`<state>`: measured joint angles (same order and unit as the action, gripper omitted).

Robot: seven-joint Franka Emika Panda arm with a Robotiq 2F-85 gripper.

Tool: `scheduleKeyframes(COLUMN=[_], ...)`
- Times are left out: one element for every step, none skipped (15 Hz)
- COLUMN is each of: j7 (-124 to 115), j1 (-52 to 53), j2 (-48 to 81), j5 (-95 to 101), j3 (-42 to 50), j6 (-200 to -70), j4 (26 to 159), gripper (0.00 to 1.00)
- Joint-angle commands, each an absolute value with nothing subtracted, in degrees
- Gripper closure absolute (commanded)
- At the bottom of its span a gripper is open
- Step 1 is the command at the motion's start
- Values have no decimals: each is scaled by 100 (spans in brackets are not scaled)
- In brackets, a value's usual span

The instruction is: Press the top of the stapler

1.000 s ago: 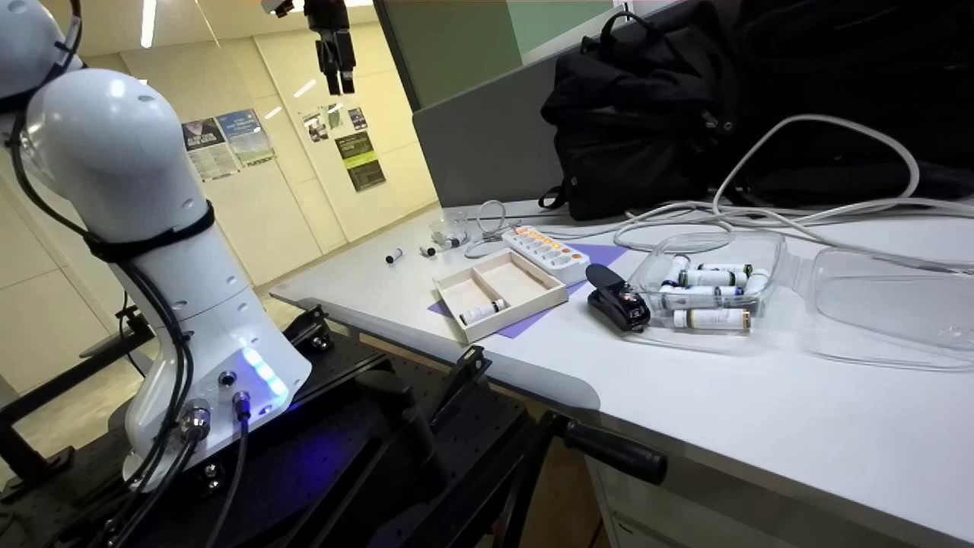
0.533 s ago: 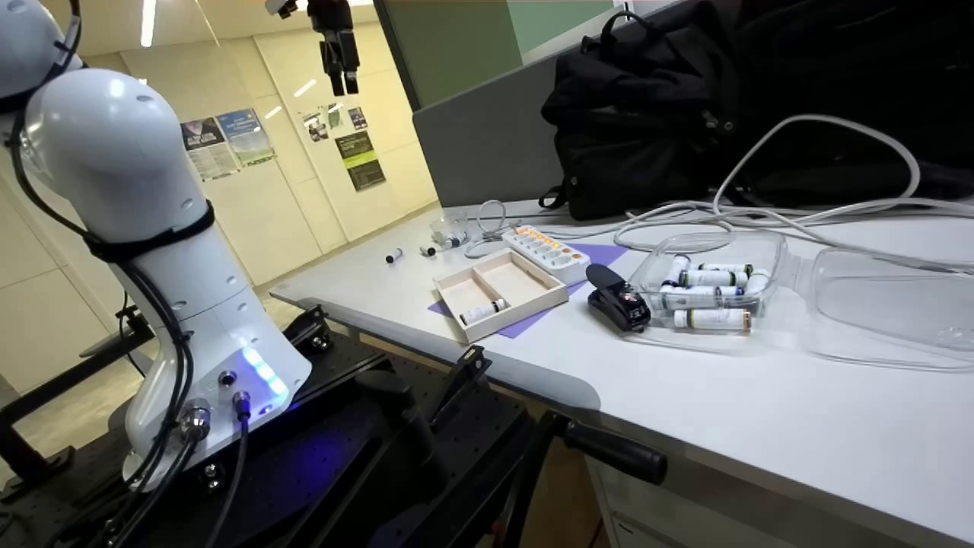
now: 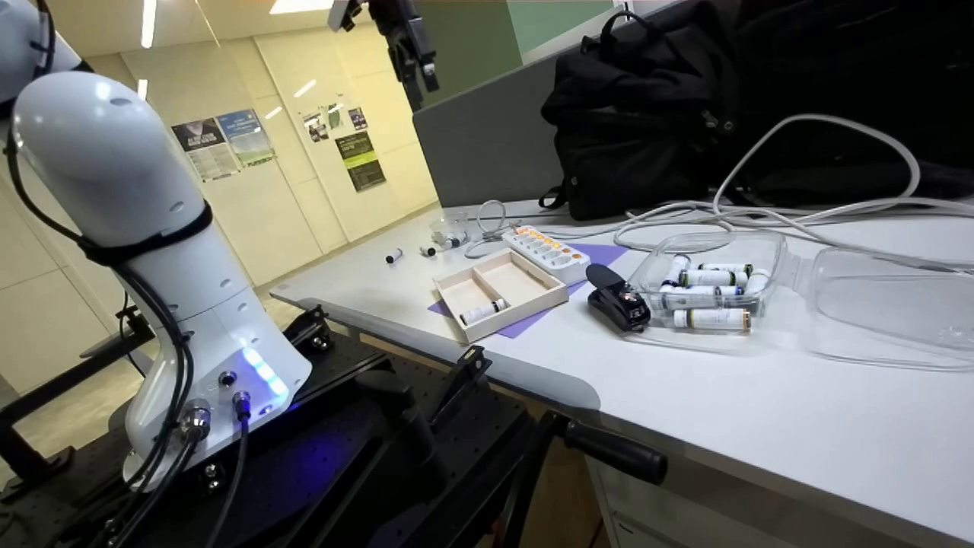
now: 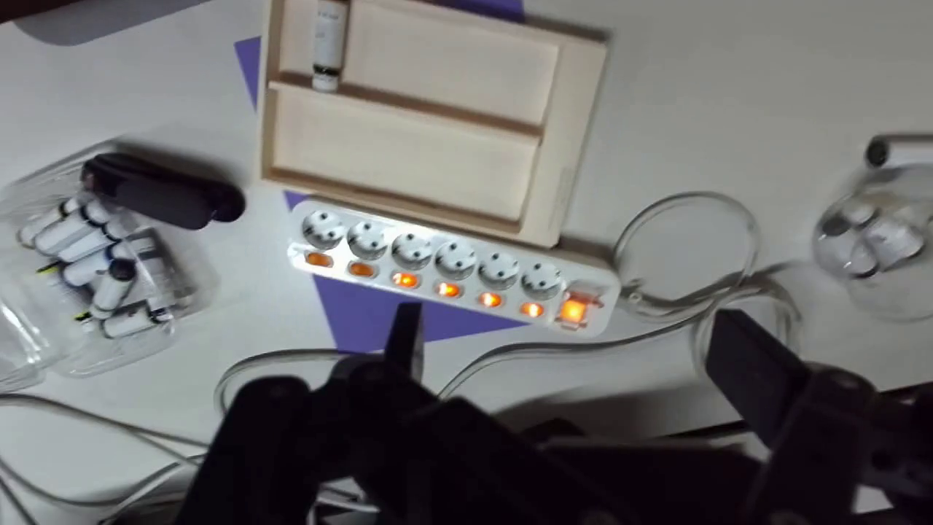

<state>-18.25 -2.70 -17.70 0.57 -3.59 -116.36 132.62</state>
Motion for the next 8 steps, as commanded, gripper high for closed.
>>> scheduleKeyframes(j7=[-1749,-1638,-1725,-1565,-1525,-1528,-1567,-1601], j1=[-759,-904,-731,-842,-857,-832,-783,-744], j2=[-2423,-2530,-2096,-2191,-2207,-2186,-2151,-2124], j5=[116,-61,88,86,85,86,90,91], j3=[236,467,161,301,327,297,212,163], j6=[-12242,-12117,-12090,-12082,-12079,-12080,-12083,-12084], j4=[13873,13890,13631,13676,13679,13679,13679,13680], gripper=[0,0,0,0,0,0,0,0])
